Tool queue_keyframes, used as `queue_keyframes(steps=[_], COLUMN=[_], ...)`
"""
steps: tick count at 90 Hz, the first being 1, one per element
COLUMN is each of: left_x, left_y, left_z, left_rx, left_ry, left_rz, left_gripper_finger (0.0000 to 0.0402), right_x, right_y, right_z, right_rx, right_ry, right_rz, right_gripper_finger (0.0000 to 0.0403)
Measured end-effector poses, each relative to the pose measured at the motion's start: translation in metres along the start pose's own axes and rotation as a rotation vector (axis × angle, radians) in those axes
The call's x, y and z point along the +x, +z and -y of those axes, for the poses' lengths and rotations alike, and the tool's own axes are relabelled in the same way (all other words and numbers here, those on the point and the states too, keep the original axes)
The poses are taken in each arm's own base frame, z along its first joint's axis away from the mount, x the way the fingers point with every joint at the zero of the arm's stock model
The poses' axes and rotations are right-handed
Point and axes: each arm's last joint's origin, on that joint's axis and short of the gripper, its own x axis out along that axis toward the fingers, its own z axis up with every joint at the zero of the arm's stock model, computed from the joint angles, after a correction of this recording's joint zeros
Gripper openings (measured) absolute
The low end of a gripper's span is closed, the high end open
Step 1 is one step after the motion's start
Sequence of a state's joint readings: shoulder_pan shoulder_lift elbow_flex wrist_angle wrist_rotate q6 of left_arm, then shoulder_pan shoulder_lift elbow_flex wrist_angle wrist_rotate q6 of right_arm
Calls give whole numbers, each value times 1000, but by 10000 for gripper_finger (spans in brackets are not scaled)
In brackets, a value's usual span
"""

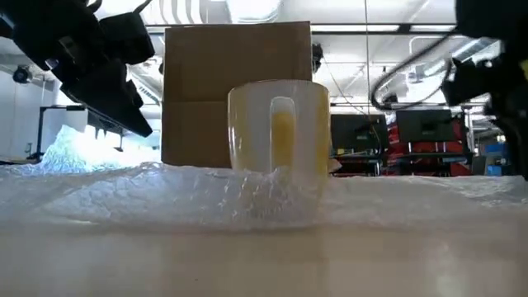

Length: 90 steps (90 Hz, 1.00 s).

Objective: Wrap mug
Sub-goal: Wrap the yellow mug with bubble wrap

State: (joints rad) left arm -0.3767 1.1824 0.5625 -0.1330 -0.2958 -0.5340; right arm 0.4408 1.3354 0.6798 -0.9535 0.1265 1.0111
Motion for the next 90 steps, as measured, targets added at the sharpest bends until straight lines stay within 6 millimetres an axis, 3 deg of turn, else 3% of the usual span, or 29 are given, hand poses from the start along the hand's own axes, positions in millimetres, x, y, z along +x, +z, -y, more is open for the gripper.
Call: queue_keyframes(steps=[20,41,58,78,90], left_x=[1,16,31,40,41], left_y=[7,10,9,7,7], left_z=[5,12,19,21,21], left_rx=[-17,-1,1,25,25], left_ry=[-45,-97,-151,-161,-160], left_rz=[77,116,143,148,147], left_gripper_finger=[0,0,0,0,0], right_x=[20,16,-22,-79,-95], right_y=[3,11,32,61,74], right_z=[-10,-22,-42,-73,-82], right_rx=[-80,-160,-249,-423,-476], right_ry=[128,252,323,530,584], right_rz=[83,191,362,815,1034], right_gripper_finger=[177,21,17,4,1])
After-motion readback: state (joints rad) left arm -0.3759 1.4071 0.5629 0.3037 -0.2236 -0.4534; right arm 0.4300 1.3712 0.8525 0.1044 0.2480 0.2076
